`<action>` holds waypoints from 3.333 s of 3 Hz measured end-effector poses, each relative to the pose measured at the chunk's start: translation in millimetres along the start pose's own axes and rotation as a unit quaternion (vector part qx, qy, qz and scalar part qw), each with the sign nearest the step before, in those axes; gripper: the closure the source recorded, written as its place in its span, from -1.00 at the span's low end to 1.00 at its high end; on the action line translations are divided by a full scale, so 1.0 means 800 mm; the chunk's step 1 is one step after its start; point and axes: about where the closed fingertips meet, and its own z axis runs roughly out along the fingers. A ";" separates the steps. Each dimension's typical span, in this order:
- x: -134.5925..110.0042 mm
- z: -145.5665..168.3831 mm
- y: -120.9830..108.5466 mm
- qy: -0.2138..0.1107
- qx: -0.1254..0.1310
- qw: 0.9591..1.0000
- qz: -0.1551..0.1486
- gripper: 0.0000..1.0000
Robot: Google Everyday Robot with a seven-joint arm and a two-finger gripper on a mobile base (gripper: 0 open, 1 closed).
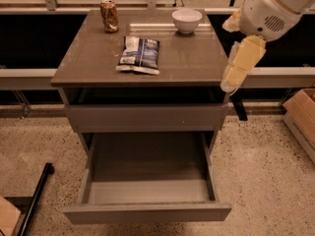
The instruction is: Place blue chip bag into middle drawer
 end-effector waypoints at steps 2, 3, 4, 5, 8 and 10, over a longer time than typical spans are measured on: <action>0.000 0.004 -0.004 -0.010 0.000 1.000 0.015 -1.00; -0.029 0.043 -0.013 -0.044 -0.010 0.998 0.044 -1.00; -0.078 0.104 -0.048 -0.098 -0.018 0.992 0.079 -1.00; -0.114 0.142 -0.077 -0.131 -0.023 0.987 0.091 -1.00; -0.150 0.203 -0.111 -0.188 -0.051 0.971 0.137 -1.00; -0.194 0.253 -0.165 -0.303 -0.018 0.929 0.214 -1.00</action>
Offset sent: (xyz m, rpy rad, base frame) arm 0.0024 -0.0034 -0.0083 0.0522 0.0328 -0.0529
